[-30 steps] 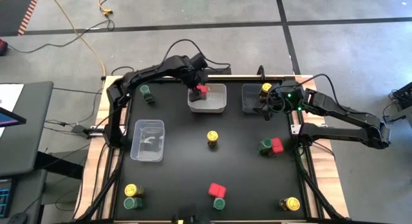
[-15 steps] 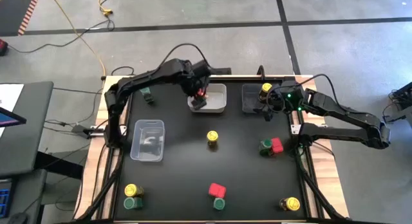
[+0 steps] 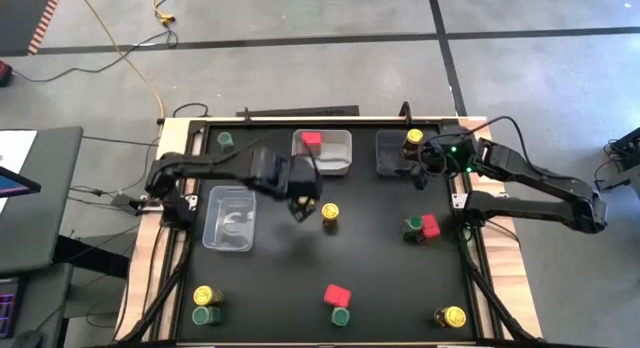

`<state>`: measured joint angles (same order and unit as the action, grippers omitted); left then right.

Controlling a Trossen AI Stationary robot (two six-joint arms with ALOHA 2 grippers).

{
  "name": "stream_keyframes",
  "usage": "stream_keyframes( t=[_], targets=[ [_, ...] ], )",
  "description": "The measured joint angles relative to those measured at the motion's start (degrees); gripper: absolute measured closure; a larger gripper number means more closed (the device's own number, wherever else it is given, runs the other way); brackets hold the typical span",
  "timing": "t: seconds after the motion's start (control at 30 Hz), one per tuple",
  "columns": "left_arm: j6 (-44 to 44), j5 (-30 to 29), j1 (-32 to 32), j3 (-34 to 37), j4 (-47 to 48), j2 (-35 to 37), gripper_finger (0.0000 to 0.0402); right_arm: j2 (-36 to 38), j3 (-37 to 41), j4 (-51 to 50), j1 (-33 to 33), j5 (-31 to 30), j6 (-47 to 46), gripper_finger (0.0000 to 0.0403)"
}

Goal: Sort spices by type
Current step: Put the bottom left yellow seasoning bottle into the black bin

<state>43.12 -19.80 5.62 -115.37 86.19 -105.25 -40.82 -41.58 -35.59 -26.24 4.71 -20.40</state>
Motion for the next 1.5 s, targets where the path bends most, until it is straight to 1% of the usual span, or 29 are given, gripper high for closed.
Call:
stream_keyframes(
  t=[0.13, 0.27, 0.4, 0.53, 0.67, 0.77, 0.83, 0.93, 1.0, 1.2, 1.37, 1.5],
  targets=[
    [11.68, -2.39, 6.26, 0.02, 3.85, -0.04, 0.0132, 2.58, 0.00, 0.00, 0.00, 0.00, -0.01, 0.0029],
    [20.15, -3.22, 11.87, 0.03, 3.72, -0.02, 0.0132, 5.56, 0.00, 0.04, 1.02, 0.00, -0.72, 0.0029],
    [28.41, -4.57, 17.67, 0.04, 3.86, -0.04, 0.0132, 7.52, 0.00, 0.28, 4.04, 0.00, -3.86, 0.0029],
    [39.87, -7.59, 24.54, 1.06, 3.76, -0.04, 0.0132, 7.67, 0.00, 0.43, 8.93, 0.00, -8.03, 0.0029],
    [52.94, -6.92, 31.05, 4.06, 3.84, -0.04, 0.0132, 6.97, 0.00, 0.46, 15.13, -0.45, -11.81, 0.0029],
    [63.84, -2.77, 35.82, 7.48, 2.40, -0.04, 0.0132, 5.86, 0.00, 0.39, 19.95, -3.48, -14.32, 0.0029],
    [70.44, -1.62, 38.77, 9.34, 1.58, -0.15, 0.0132, 5.31, 0.00, 0.33, 22.53, -5.43, -15.27, 0.0029],
    [79.35, -1.56, 42.07, 9.94, 1.56, -0.12, 0.0132, 4.62, 0.00, 0.34, 24.81, -6.69, -15.75, 0.0029],
    [83.56, -1.55, 43.63, 9.94, 1.56, -0.09, 0.0132, 4.40, 0.00, 0.33, 25.52, -7.01, -16.58, 0.0029],
    [84.06, -1.40, 45.33, 9.97, 1.22, -0.09, 0.0132, 4.43, 0.00, 0.00, 25.81, -7.08, -17.12, 0.0029],
    [74.91, -1.39, 44.83, 9.96, 1.47, -0.09, 0.0132, 4.48, 0.00, -0.02, 25.81, -7.10, -16.86, 0.0029],
    [71.77, -1.43, 43.30, 9.95, 1.40, -0.09, 0.0132, 4.48, 0.00, -0.48, 25.81, -7.11, -16.68, 0.0029]
  ],
)
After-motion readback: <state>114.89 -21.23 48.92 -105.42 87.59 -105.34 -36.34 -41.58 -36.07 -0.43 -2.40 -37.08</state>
